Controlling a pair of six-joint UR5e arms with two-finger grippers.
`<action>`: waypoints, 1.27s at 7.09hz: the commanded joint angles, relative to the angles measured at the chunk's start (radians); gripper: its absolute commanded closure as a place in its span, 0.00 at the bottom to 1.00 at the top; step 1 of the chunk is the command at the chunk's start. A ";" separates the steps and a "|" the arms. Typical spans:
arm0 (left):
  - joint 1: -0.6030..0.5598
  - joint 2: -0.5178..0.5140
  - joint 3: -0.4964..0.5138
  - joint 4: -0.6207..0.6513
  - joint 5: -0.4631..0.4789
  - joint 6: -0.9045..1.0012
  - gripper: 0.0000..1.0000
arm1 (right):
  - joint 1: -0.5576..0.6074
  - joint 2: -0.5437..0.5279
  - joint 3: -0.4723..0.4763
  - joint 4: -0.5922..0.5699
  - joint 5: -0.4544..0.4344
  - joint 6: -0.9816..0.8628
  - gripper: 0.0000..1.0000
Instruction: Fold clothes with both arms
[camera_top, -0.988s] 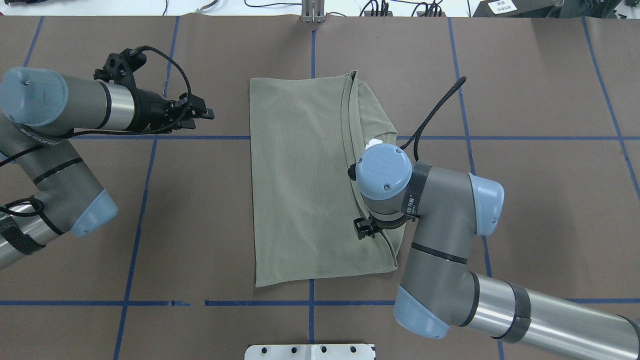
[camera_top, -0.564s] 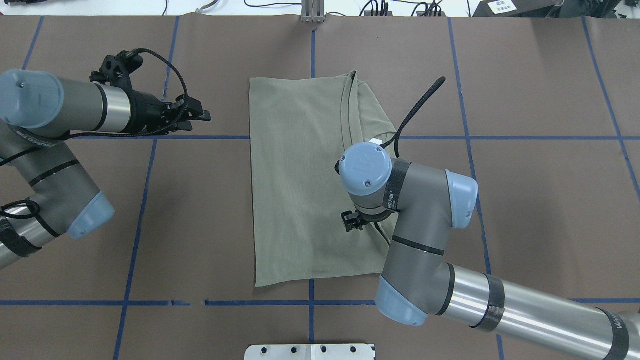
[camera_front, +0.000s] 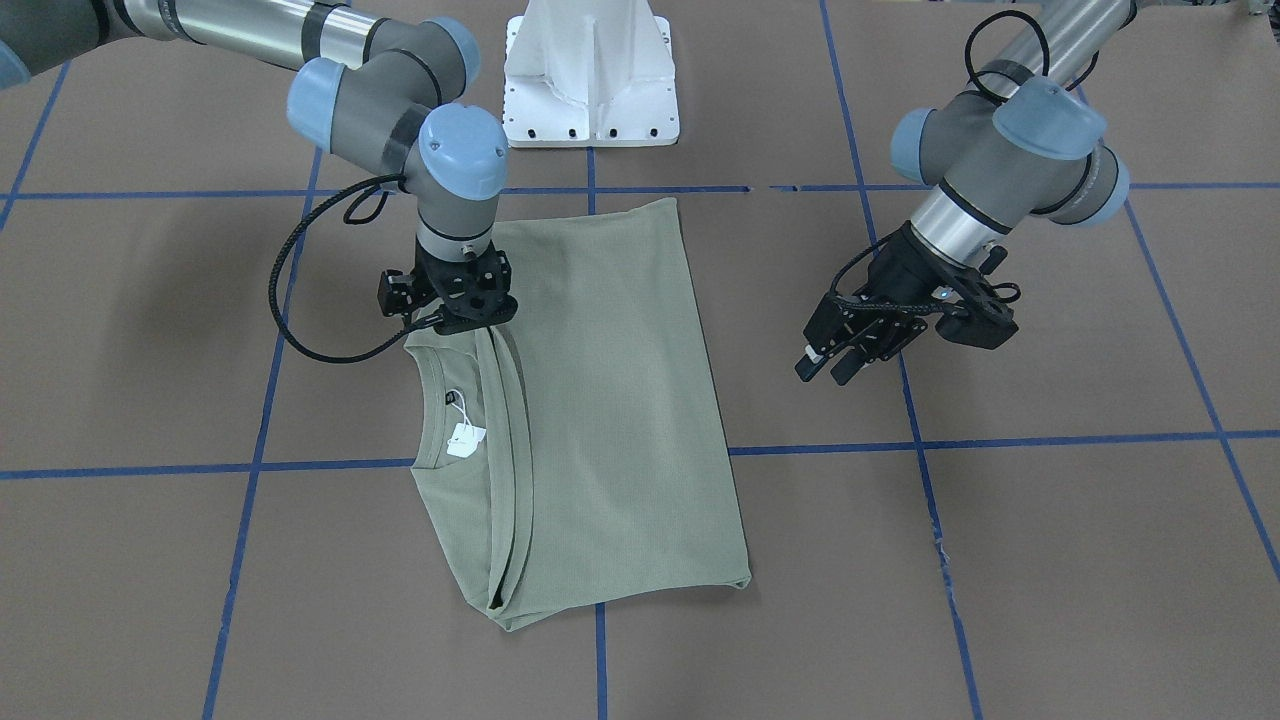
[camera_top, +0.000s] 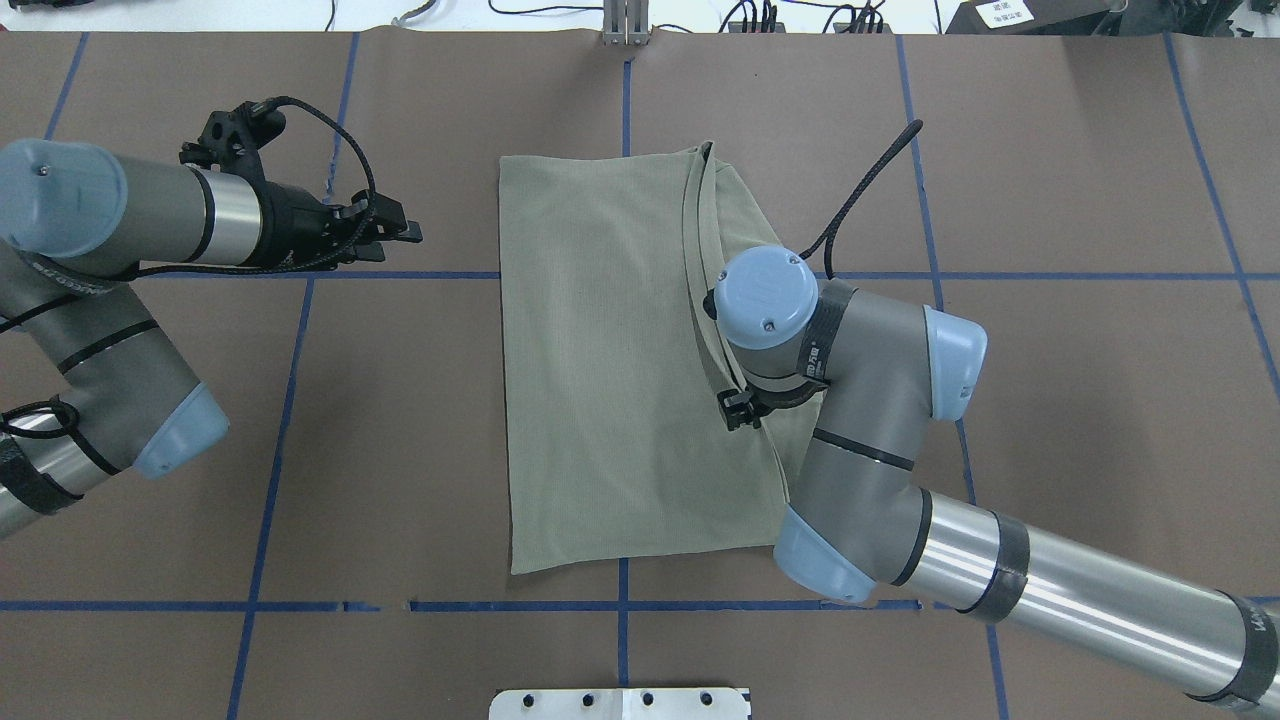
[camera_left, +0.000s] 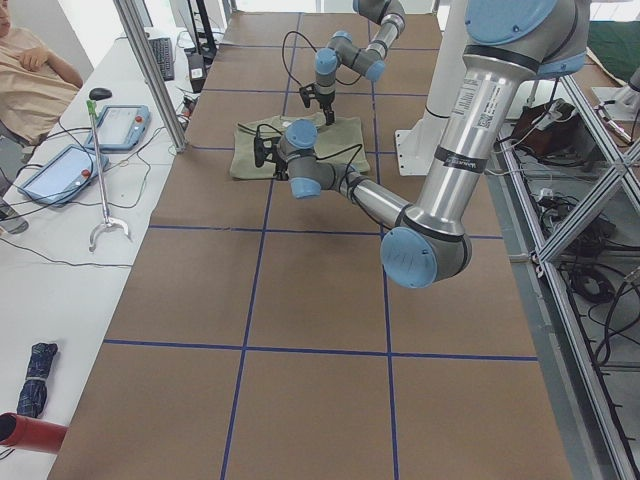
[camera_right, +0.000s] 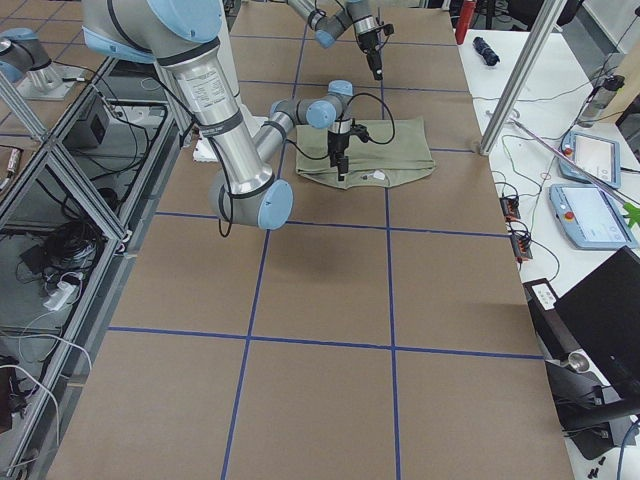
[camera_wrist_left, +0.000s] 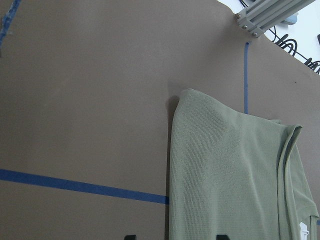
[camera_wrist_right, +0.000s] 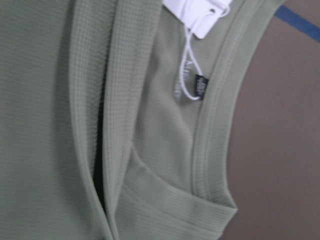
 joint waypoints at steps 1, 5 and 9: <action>0.000 0.000 0.000 0.000 0.000 -0.001 0.38 | 0.045 -0.176 0.161 -0.006 0.005 -0.064 0.00; 0.000 0.002 -0.002 0.000 0.000 0.000 0.38 | 0.060 0.054 -0.003 -0.012 -0.003 -0.037 0.00; 0.000 0.015 -0.012 -0.002 -0.051 0.002 0.38 | 0.074 0.137 -0.156 0.154 0.003 0.139 0.00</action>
